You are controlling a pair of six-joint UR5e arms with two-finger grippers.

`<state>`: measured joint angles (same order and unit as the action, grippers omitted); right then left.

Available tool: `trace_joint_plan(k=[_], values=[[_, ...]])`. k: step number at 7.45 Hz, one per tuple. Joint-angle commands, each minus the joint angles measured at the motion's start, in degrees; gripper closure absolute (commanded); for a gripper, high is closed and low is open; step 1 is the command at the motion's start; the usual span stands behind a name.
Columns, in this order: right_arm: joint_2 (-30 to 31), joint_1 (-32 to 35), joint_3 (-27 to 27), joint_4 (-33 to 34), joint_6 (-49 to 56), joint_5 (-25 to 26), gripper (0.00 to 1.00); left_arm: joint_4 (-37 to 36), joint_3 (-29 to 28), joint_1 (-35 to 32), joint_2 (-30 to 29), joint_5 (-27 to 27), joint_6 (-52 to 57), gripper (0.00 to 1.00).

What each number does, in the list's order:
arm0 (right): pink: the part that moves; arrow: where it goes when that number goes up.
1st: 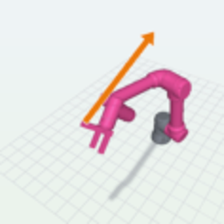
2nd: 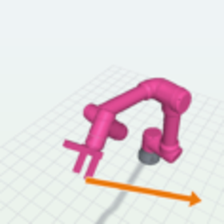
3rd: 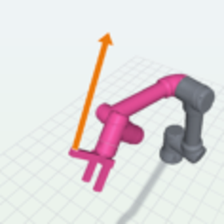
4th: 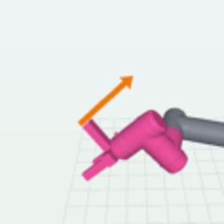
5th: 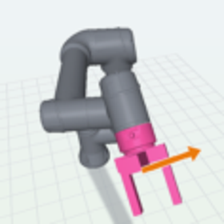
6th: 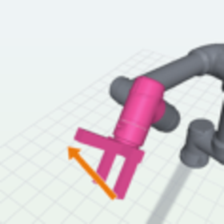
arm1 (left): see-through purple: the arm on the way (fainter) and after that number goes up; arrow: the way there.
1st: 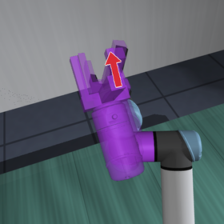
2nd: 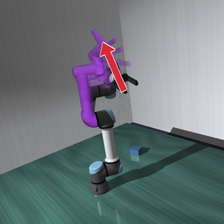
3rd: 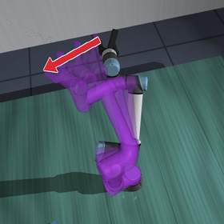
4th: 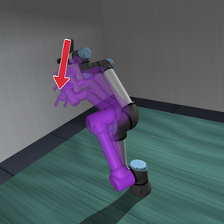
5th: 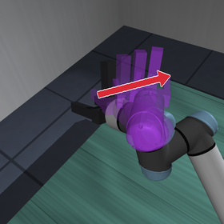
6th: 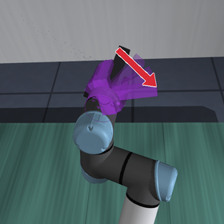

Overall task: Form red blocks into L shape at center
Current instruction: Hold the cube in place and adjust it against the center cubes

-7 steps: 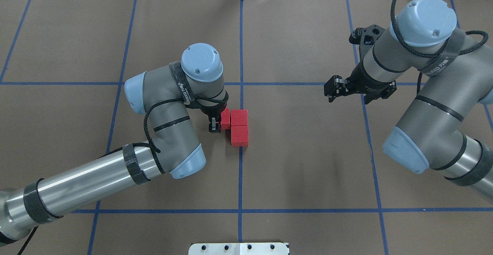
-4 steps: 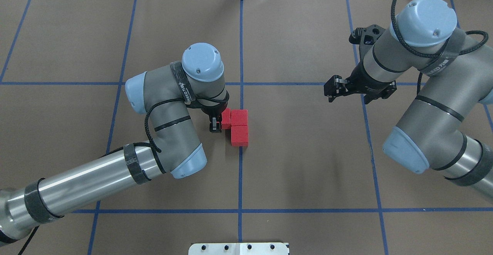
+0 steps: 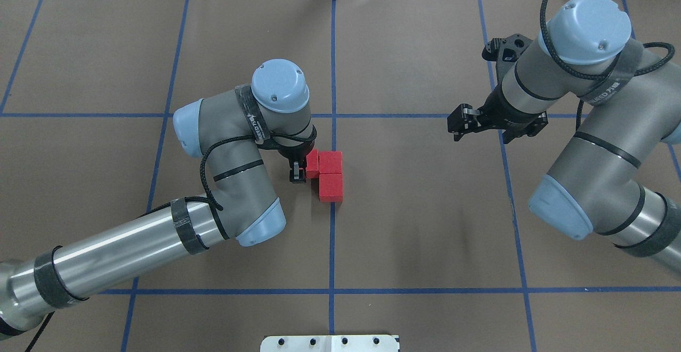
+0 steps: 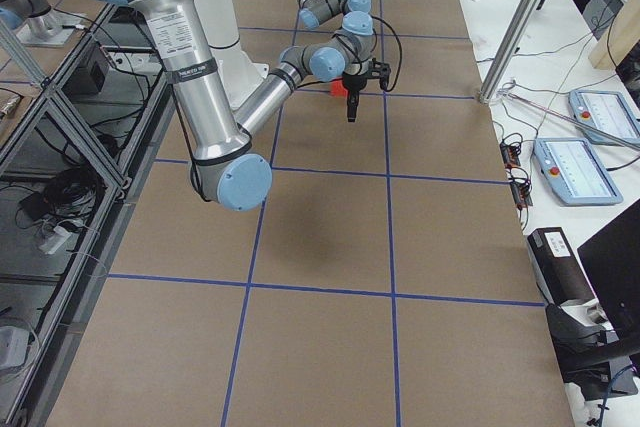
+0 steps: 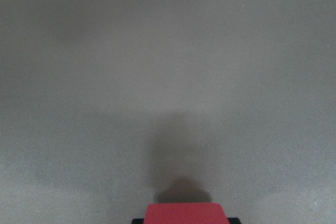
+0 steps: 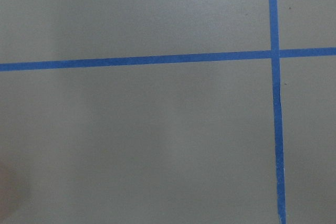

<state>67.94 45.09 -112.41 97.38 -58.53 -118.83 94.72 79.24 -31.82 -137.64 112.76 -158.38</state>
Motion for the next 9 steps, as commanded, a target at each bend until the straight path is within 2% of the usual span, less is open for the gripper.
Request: trace_joint_plan(k=[1,5,6,7,9], values=[[0.0,0.0,0.0,0.0,0.0,0.0,0.0,0.0,-0.2,0.0,-0.1,-0.2,0.0,0.0],[0.0,0.0,0.0,0.0,-0.1,0.0,0.0,-0.1,0.5,-0.2,-0.7,0.3,0.3,0.0],[0.0,0.0,0.0,0.0,0.0,0.0,0.0,-0.6,2.7,-0.4,-0.3,0.4,0.4,0.0],[0.0,0.0,0.0,0.0,0.0,0.0,0.0,-1.3,6.5,-0.8,1.1,1.3,1.3,0.0],[0.7,1.0,0.1,0.0,0.3,0.1,0.0,-3.5,21.4,-1.6,12.5,3.9,10.2,0.0]])
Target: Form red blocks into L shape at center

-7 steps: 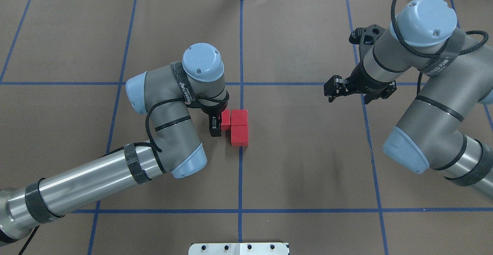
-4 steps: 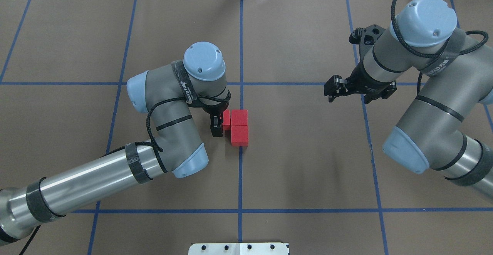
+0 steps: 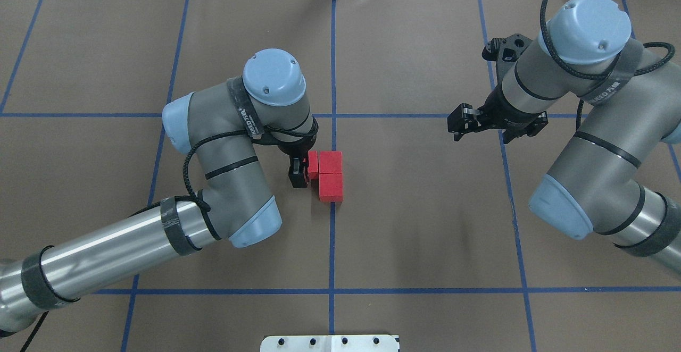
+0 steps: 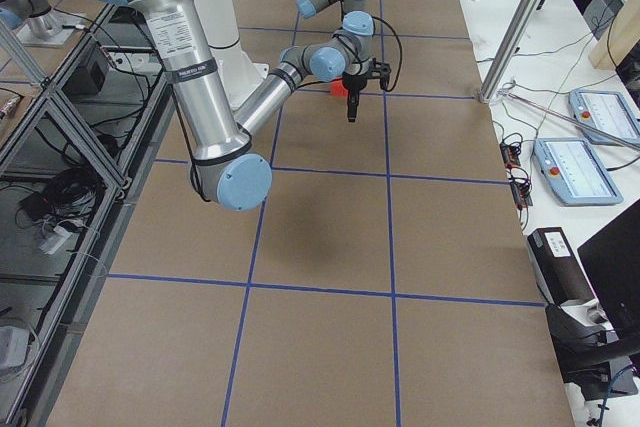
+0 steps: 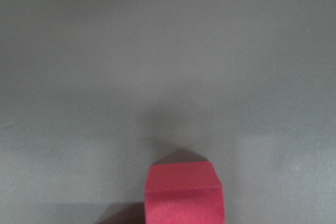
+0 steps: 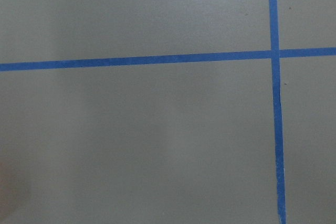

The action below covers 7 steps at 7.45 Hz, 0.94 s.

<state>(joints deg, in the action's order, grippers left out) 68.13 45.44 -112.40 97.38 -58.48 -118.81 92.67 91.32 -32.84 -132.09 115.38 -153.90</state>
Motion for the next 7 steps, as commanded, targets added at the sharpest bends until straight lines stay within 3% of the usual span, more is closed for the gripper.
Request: trace_joint_plan(k=[1,2,4,6,7], values=[[1.8,2.9,0.1,0.0,1.7,-0.2,0.0,-1.3,19.0,-0.6,16.3,1.2,14.6,0.0],[3.1,6.0,0.0,0.1,4.6,-0.8,0.0,-1.3,25.6,-3.2,24.3,1.3,24.6,0.0],[8.1,14.9,0.0,0.1,15.8,-6.0,0.0,-0.5,28.4,-10.9,33.1,2.6,48.6,0.0],[14.7,25.0,1.4,0.3,32.7,-10.4,0.0,-0.6,27.1,-27.2,41.0,14.5,82.4,0.0],[16.4,30.0,3.7,0.6,40.3,-12.4,0.0,-0.7,25.2,-34.0,43.1,17.7,93.9,0.0]])
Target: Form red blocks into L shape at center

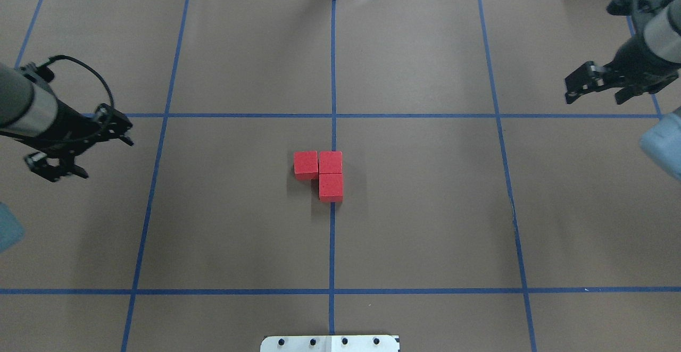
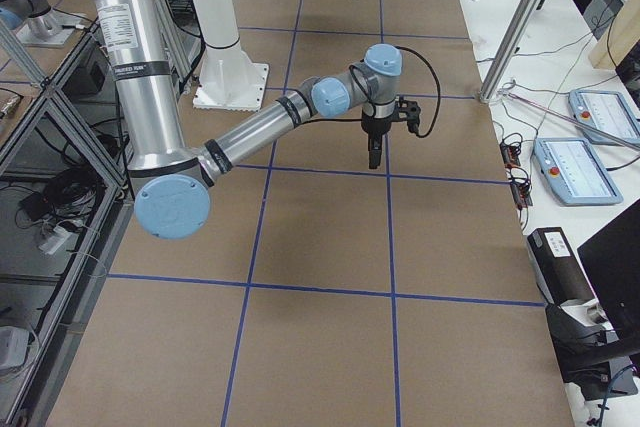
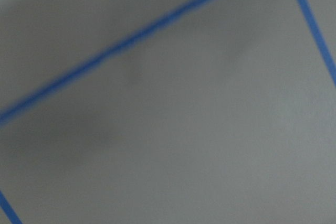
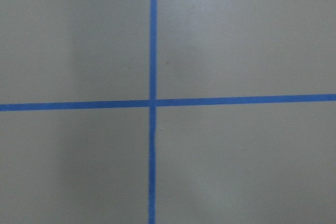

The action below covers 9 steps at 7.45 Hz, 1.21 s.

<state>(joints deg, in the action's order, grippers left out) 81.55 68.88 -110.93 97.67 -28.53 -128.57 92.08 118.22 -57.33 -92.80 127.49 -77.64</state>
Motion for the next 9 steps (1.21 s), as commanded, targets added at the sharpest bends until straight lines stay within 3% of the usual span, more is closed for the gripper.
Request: trace_joint_plan(k=[1,2,4,9], values=[[3.9,11.6,5.8,0.2,16.6,-5.0,0.0,0.0,-4.0,-13.4,6.5,5.7,30.1,0.0],[4.0,14.7,8.8,0.3,22.8,-5.4,0.0,0.0,-6.7,-17.9,7.1,5.7,41.1,0.0],[4.2,17.3,10.0,0.6,25.0,-6.2,0.0,-0.1,-12.0,-25.3,7.0,5.7,60.0,0.0],[5.1,18.4,11.2,-0.3,24.3,-4.6,0.0,0.0,-15.6,-28.8,5.8,5.9,63.8,0.0]])
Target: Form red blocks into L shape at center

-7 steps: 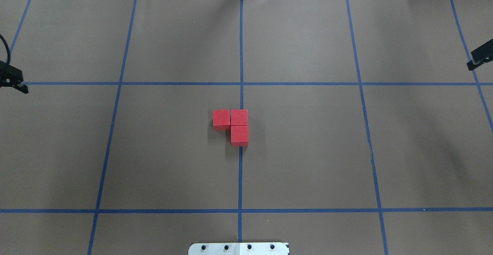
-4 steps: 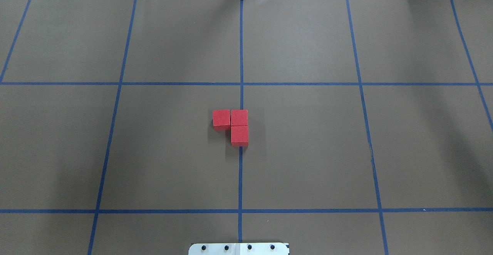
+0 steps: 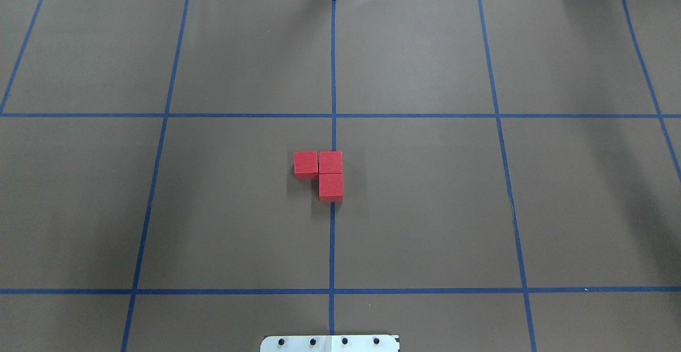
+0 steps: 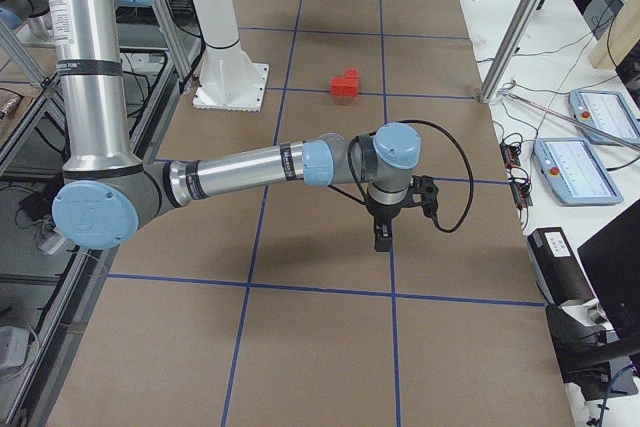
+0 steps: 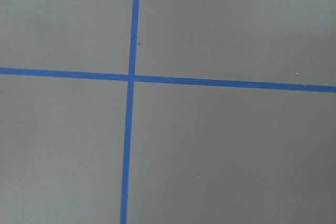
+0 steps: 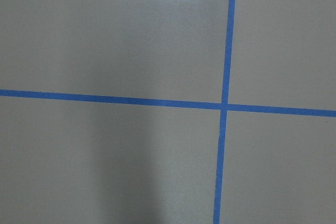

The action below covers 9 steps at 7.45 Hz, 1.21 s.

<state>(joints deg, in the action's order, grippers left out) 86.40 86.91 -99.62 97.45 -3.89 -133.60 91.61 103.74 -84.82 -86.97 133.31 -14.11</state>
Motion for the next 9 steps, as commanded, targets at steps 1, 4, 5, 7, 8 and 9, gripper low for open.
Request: trace_joint_plan(k=[1,4,5,7,8,9], values=[[-0.1,0.3,0.1,0.0,-0.3,0.9,0.0,0.6,-0.4,-1.4,0.4,0.1,0.0,0.0],[-0.4,0.4,0.5,0.0,-0.3,1.1,0.0,0.1,-2.3,-6.5,-0.5,2.2,0.2,0.0],[1.2,0.4,0.3,0.0,-0.4,1.0,0.0,0.0,-1.6,-6.6,-0.8,2.3,0.1,0.0],[3.2,0.4,-0.7,-0.1,-0.3,0.8,0.0,-0.1,-2.0,-6.6,0.1,2.1,0.0,0.0],[3.5,0.4,-0.1,-0.4,-0.5,0.8,0.0,-0.2,-1.5,-6.7,0.2,2.6,0.0,0.0],[3.4,0.4,0.3,-0.4,-0.4,0.8,0.0,-0.1,-1.1,-6.7,0.3,2.5,0.0,0.0]])
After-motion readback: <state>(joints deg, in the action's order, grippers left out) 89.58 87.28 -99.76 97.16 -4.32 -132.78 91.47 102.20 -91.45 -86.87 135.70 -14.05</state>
